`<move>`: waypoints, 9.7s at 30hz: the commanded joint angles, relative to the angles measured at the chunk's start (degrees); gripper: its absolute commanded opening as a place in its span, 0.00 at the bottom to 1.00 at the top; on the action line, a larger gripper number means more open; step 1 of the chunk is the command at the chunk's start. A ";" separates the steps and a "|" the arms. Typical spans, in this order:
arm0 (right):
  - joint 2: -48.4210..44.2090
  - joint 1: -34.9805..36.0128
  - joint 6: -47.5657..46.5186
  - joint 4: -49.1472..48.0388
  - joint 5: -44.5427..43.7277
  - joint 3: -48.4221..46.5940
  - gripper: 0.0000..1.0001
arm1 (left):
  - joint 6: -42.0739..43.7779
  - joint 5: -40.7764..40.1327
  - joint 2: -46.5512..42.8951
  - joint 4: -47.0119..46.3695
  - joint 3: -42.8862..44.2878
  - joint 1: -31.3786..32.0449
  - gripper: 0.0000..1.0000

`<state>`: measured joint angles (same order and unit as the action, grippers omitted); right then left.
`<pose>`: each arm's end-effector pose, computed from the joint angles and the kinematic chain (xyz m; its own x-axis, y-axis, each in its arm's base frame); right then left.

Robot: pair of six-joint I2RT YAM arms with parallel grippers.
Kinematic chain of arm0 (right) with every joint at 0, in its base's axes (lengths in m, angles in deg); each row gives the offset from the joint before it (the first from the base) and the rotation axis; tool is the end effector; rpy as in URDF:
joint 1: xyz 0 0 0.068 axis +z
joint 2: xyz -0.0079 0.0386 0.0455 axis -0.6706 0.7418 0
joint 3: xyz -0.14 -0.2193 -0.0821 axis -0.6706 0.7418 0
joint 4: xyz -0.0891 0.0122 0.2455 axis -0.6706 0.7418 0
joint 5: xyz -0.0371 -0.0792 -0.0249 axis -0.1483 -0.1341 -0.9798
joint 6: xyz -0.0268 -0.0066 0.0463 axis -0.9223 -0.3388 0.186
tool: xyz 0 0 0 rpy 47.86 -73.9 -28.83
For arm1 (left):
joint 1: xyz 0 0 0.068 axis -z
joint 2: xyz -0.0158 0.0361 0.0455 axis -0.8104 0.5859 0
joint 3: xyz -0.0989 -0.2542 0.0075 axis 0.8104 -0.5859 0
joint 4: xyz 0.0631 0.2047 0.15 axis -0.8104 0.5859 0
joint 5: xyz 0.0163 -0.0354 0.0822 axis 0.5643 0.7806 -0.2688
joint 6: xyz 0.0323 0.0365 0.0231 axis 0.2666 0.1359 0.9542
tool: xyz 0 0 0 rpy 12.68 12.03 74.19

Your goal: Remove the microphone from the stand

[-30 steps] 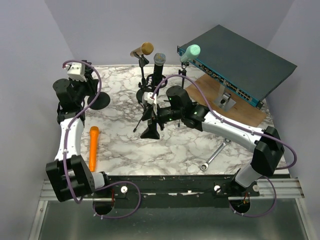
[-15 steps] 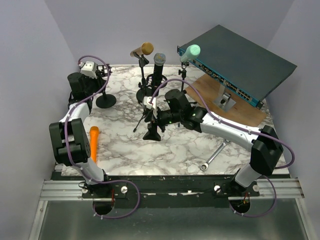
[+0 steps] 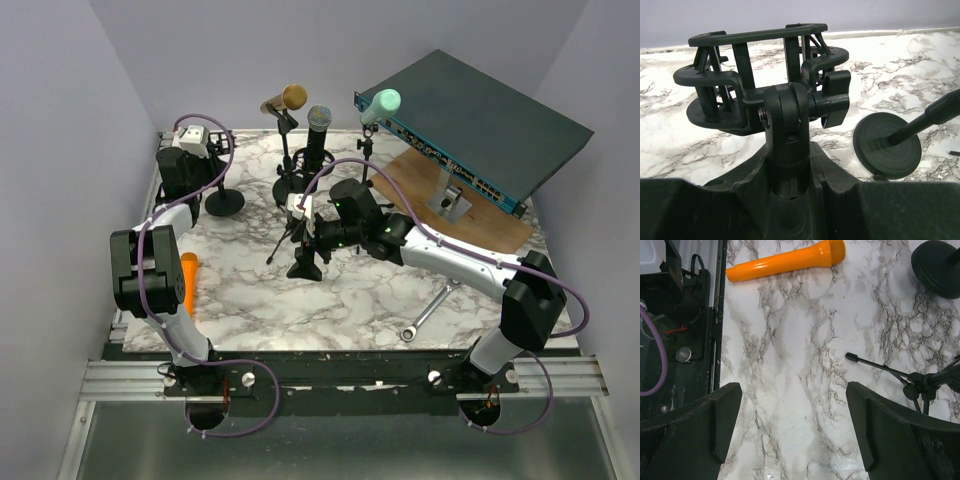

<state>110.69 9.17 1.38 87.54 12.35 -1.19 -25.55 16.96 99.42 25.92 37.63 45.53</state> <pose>0.2181 0.3039 0.3004 -0.0423 -0.3960 -0.9173 -0.9989 0.0359 0.0306 0.3999 0.0455 0.2403 -0.2532 -0.1305 -0.9586 0.2436 0.9503 -0.1937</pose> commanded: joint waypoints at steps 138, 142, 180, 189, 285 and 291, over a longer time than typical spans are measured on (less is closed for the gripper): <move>-12.17 -8.51 12.18 -0.60 -9.51 -8.94 0.01 | 12.11 28.20 -40.82 22.49 -26.35 25.40 0.00; -12.15 -8.54 11.53 1.67 -8.19 -11.63 0.01 | 12.70 27.63 -41.08 23.15 -26.45 26.00 0.00; -8.55 -8.40 8.89 15.20 1.14 -29.40 0.01 | 17.28 20.74 -52.05 32.92 -18.15 26.00 0.88; -6.53 -8.27 12.24 13.81 8.86 -30.37 0.01 | 16.26 22.48 -54.91 39.15 -6.33 26.00 0.99; -9.37 -7.69 4.65 -7.96 3.65 15.45 0.72 | 5.47 -4.46 -6.39 79.11 -6.92 -2.47 0.49; -9.43 -6.95 3.99 -10.95 1.49 17.12 0.71 | 5.50 -3.34 -7.30 79.59 -6.50 -2.47 0.63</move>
<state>99.09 1.45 4.24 73.23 15.60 12.64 -20.26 13.53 92.77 103.91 30.07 43.48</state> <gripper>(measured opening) 0.717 0.579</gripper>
